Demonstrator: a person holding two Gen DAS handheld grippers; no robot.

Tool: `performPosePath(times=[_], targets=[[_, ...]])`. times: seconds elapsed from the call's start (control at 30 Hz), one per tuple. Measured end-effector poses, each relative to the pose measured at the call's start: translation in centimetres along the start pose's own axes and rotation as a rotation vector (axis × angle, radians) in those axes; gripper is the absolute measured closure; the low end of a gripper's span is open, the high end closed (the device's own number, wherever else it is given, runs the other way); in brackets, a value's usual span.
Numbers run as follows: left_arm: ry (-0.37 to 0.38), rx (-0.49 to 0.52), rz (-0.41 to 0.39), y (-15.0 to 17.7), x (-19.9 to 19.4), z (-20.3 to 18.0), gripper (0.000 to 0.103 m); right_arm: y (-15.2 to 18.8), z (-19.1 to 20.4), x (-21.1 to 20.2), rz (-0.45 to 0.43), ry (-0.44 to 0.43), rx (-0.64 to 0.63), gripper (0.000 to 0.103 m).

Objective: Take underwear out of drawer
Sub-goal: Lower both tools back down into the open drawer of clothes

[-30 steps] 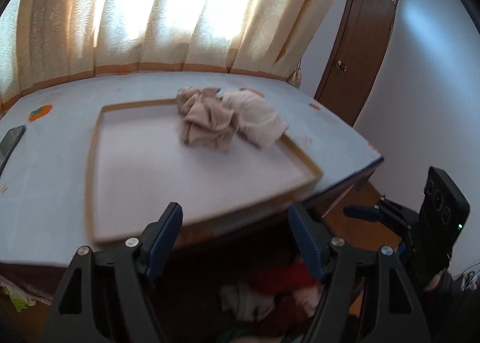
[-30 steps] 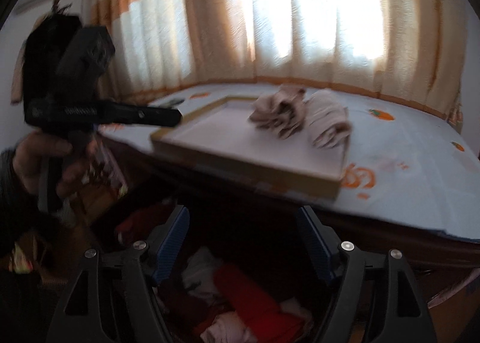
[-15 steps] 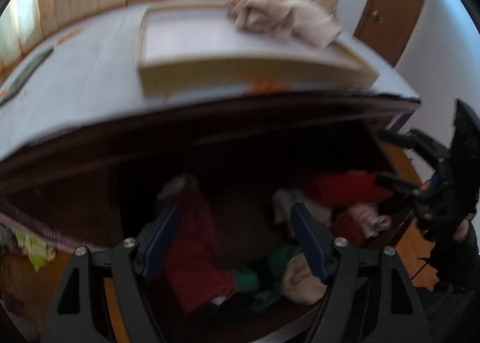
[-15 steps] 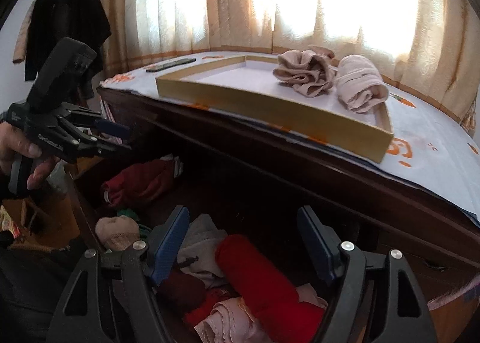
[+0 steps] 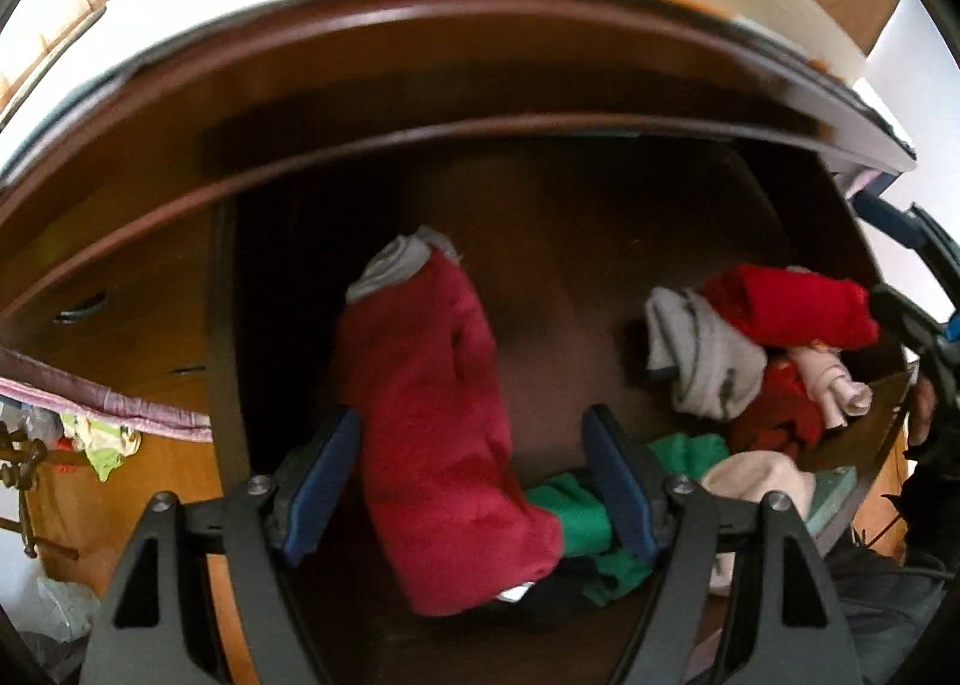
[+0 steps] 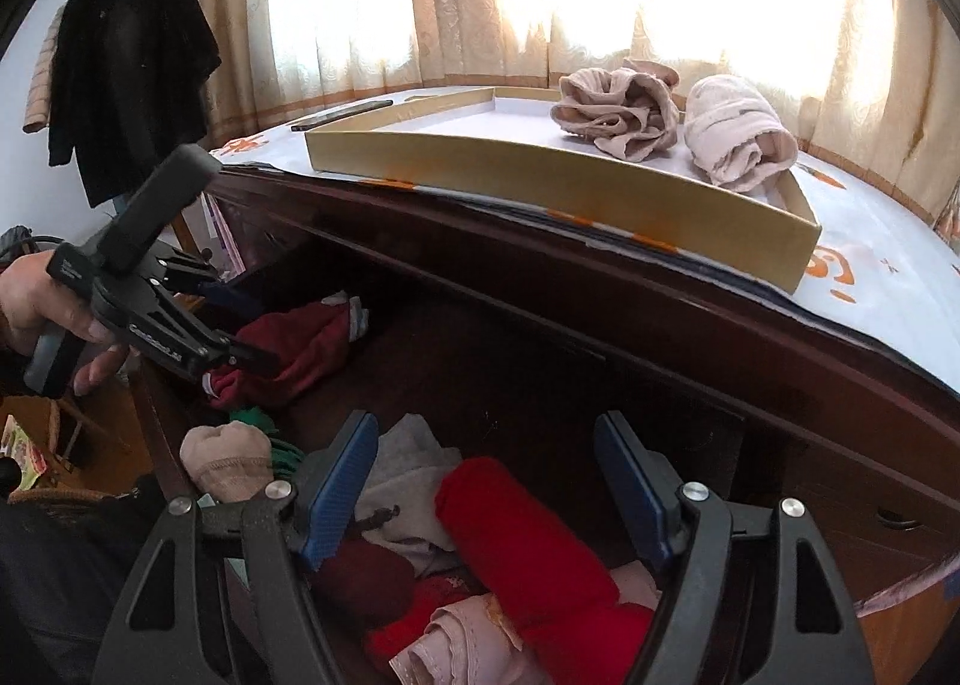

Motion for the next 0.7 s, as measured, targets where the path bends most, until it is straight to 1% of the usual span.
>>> performPosePath(times=[0.23, 0.4, 0.5, 0.6, 0.67, 0.7], targets=[[-0.037, 0.04, 0.05, -0.3, 1.0, -0.9, 0.026, 0.2, 0.2, 0.2, 0.013, -0.007, -0.007, 0.026], [-0.093, 0.119, 0.105, -0.5, 2.3, -1.8, 0.026, 0.4, 0.1, 0.3, 0.024, -0.021, 0.007, 0.026], [-0.11, 0.136, 0.121, -0.8, 2.9, -2.2, 0.026, 0.4, 0.1, 0.4, 0.031, -0.03, 0.015, 0.026], [-0.109, 0.142, 0.129, -0.8, 3.0, -2.6, 0.023, 0.6, 0.1, 0.6, 0.043, -0.038, 0.021, 0.026], [-0.114, 0.155, 0.128, -0.7, 3.2, -2.6, 0.025, 0.7, 0.1, 0.7, 0.052, -0.044, 0.028, 0.026], [-0.125, 0.164, 0.128, -0.7, 3.3, -2.5, 0.03, 0.7, 0.1, 0.7, 0.057, -0.046, 0.029, 0.026]])
Point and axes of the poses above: each gripper's, at about its wrist camera, not at the fingertips, and x roughly the way its jaws point, z to its left, y to its underside, the point moved 8 cm from there along x, roughly the way its jaws point, and after that the axes turned 4 degrees about y, right-handed, at the moved point
